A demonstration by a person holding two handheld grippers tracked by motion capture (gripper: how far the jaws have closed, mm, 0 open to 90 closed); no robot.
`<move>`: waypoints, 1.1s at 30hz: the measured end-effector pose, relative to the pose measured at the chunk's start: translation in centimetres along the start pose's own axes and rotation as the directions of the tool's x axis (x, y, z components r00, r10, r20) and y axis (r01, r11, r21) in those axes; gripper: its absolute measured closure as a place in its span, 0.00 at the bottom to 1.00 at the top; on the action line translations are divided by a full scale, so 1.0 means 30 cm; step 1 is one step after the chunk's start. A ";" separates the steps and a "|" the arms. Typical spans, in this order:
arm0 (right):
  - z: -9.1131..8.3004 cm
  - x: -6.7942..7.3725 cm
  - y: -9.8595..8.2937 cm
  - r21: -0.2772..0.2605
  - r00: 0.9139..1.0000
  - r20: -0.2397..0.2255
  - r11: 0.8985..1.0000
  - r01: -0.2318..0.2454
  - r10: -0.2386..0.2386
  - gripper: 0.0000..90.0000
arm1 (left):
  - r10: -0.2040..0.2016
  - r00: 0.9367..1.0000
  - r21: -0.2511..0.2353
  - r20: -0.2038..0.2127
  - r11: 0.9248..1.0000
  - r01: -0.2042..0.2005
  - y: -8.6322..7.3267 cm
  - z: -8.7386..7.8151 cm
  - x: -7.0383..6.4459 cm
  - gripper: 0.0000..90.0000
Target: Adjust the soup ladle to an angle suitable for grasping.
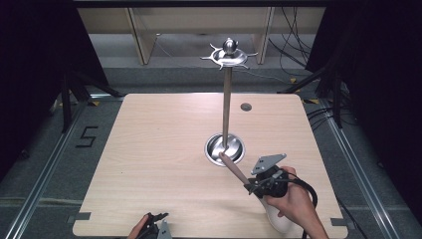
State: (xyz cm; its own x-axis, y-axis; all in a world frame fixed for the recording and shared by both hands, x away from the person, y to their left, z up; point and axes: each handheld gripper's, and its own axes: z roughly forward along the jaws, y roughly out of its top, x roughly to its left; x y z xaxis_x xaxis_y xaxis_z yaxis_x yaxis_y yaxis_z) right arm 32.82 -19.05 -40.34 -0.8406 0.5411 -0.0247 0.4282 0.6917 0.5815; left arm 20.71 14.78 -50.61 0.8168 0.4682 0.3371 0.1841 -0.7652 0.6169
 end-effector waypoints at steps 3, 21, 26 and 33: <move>-0.017 -0.005 -0.011 -0.039 1.000 0.004 0.999 -0.003 0.004 0.85 | 0.003 1.000 0.001 0.000 1.000 -0.003 0.001 0.001 -0.001 0.17; -0.082 -0.044 -0.064 -0.125 0.997 -0.016 0.989 -0.077 0.076 0.85 | 0.001 1.000 -0.004 -0.018 1.000 -0.001 0.001 0.001 0.001 0.17; -0.090 -0.053 -0.073 -0.138 0.998 -0.014 0.989 -0.059 0.058 0.85 | 0.001 1.000 -0.003 -0.017 1.000 -0.001 0.001 0.001 0.001 0.17; -0.110 -0.057 -0.081 -0.155 0.995 -0.015 0.983 -0.095 0.094 0.85 | 0.001 1.000 -0.001 -0.006 1.000 -0.001 0.002 -0.002 0.002 0.17</move>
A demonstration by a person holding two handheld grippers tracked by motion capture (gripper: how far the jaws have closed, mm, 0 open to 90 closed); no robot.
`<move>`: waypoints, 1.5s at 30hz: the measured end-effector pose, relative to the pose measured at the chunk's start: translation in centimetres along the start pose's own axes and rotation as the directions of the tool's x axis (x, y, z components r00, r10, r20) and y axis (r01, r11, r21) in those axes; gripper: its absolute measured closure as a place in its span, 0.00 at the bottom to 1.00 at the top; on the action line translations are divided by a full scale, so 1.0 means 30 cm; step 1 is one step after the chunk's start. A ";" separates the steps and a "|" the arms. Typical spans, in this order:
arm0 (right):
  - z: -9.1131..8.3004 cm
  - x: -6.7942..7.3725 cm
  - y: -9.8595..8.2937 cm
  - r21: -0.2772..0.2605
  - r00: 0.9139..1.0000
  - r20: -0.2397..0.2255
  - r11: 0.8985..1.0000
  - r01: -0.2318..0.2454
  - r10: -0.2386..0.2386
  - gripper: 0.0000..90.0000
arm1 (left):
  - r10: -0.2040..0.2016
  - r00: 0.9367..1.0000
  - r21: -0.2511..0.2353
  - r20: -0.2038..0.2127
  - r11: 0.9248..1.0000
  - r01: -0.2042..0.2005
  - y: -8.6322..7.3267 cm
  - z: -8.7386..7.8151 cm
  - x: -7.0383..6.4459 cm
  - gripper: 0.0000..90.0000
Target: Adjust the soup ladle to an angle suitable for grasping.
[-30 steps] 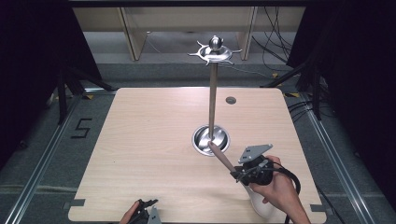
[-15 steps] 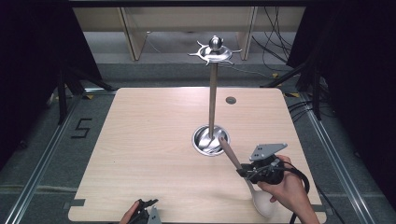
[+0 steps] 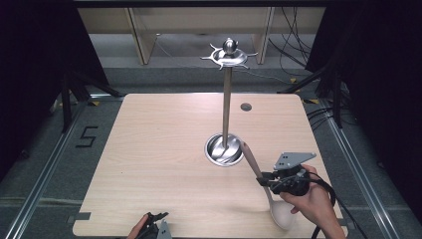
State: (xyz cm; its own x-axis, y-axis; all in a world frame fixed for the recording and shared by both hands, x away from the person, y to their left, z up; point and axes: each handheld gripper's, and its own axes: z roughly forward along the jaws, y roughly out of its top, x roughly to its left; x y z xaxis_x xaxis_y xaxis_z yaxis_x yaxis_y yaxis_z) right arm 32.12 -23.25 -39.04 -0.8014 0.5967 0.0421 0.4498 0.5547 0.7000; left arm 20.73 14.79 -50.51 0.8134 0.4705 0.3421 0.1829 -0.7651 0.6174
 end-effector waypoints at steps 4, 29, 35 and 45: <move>-0.004 -0.008 -0.003 -0.021 1.000 0.009 1.000 0.013 -0.013 0.85 | -0.002 1.000 -0.003 -0.003 1.000 0.002 -0.001 0.001 0.000 0.17; -0.035 -0.029 0.007 -0.138 1.000 0.011 0.990 0.024 -0.023 0.85 | -0.001 1.000 0.000 -0.001 1.000 0.001 -0.001 -0.004 0.005 0.17; -0.050 -0.034 0.020 -0.174 0.999 0.037 0.984 0.033 -0.027 0.85 | 0.000 1.000 0.008 0.007 1.000 0.000 0.000 -0.005 0.004 0.17; -0.065 -0.039 0.066 -0.212 0.999 0.039 0.977 0.037 -0.029 0.85 | -0.003 1.000 0.001 0.002 1.000 0.003 -0.002 -0.003 0.004 0.17</move>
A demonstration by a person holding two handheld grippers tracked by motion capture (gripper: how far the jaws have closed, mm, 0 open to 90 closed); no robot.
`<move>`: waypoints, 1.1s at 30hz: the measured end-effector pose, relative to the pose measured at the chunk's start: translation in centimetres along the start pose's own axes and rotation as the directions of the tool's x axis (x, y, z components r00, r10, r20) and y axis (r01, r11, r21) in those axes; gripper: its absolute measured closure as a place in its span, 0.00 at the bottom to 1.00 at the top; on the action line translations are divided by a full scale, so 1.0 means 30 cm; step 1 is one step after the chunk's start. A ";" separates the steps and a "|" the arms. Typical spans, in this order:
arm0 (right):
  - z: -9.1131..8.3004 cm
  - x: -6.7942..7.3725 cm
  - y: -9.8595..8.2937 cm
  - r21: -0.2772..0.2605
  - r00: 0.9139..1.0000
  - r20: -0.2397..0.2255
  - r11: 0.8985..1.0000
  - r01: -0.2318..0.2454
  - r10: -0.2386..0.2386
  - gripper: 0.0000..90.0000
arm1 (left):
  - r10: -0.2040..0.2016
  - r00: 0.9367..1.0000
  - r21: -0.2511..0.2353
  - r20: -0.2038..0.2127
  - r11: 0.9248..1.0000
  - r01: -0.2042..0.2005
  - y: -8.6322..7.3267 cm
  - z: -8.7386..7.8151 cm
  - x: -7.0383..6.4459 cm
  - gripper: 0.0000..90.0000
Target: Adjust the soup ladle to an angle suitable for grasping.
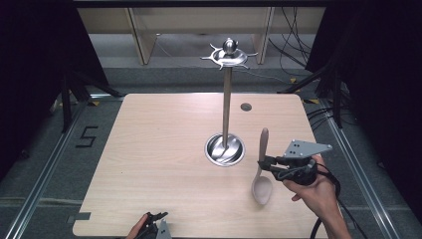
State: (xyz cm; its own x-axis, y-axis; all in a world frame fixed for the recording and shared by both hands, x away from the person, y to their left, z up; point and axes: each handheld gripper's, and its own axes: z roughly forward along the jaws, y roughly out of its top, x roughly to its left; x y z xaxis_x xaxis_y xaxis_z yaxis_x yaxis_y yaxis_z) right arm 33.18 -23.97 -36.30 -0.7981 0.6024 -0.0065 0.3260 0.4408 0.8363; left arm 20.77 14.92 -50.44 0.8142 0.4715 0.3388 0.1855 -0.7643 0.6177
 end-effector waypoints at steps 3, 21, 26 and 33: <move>0.001 0.001 0.024 -0.023 1.000 0.008 1.000 0.003 -0.003 0.86 | -0.002 1.000 -0.003 -0.003 1.000 0.002 -0.001 0.001 0.002 0.17; 0.005 -0.033 0.096 -0.035 0.999 0.039 0.999 0.011 -0.010 0.85 | -0.009 1.000 -0.008 -0.014 1.000 0.009 -0.002 0.000 0.003 0.17; 0.002 -0.045 0.106 -0.036 0.999 0.054 0.999 0.009 -0.007 0.85 | -0.008 1.000 -0.007 -0.009 1.000 0.008 -0.002 0.004 0.003 0.17; -0.003 -0.059 0.124 -0.033 0.998 0.068 0.999 0.006 -0.004 0.85 | -0.008 1.000 -0.007 -0.009 1.000 0.008 -0.002 0.004 0.003 0.17</move>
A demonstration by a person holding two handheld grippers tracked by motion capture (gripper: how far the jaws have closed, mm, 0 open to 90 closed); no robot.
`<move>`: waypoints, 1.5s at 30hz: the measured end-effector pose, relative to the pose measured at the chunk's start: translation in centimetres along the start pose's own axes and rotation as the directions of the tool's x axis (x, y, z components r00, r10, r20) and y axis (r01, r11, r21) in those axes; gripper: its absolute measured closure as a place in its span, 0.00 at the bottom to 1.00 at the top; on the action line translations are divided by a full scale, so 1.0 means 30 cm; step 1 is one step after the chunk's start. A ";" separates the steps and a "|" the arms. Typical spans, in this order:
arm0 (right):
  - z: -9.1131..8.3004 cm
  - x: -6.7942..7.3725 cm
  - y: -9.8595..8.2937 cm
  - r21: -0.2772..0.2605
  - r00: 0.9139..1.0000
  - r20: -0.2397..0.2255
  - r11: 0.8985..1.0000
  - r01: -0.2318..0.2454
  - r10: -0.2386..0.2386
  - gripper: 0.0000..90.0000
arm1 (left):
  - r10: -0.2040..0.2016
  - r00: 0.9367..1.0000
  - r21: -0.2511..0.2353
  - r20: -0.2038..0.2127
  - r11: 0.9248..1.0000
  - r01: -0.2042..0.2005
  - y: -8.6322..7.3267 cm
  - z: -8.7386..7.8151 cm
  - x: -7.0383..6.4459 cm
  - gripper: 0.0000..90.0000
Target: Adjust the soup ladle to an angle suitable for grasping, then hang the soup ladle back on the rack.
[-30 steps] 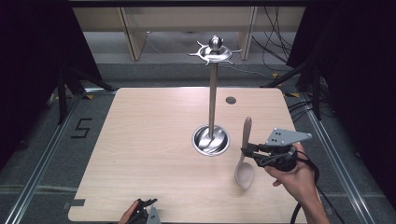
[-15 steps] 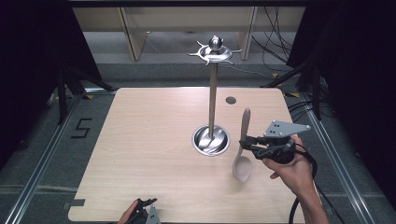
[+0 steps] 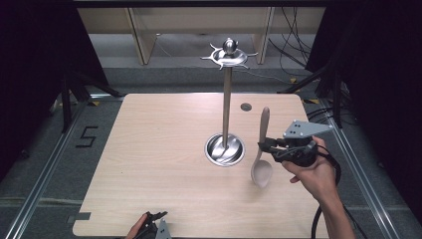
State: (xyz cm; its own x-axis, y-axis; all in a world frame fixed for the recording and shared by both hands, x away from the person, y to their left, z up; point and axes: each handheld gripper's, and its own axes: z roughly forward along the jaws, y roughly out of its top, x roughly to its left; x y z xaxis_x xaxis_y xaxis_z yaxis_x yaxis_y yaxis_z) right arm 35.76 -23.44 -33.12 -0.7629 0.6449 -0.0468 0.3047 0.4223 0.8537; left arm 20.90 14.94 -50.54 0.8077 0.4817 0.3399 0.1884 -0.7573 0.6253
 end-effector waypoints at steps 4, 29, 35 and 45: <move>-0.002 -0.005 0.014 0.011 1.000 0.003 1.000 -0.001 0.001 0.85 | -0.001 1.000 -0.001 0.003 1.000 0.001 0.000 -0.001 0.001 0.17; 0.015 -0.023 0.080 0.005 0.999 0.043 1.000 0.010 -0.010 0.85 | 0.006 1.000 0.011 0.017 1.000 -0.006 0.003 -0.007 0.000 0.17; 0.013 -0.033 0.123 0.014 0.998 0.054 1.000 0.025 -0.026 0.85 | 0.000 1.000 -0.001 0.011 1.000 0.000 0.002 -0.005 0.001 0.17; 0.026 -0.048 0.193 0.022 0.997 0.071 1.000 0.001 -0.002 0.85 | 0.005 1.000 0.001 0.010 1.000 -0.005 0.000 -0.006 -0.001 0.17</move>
State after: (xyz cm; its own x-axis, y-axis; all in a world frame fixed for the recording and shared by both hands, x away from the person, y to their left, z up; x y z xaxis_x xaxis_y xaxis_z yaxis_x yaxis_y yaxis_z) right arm 39.06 -21.44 -28.51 -0.7209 0.6878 -0.0854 0.3166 0.4363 0.8423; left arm 20.78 14.99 -50.43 0.8144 0.4735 0.3354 0.1853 -0.7600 0.6230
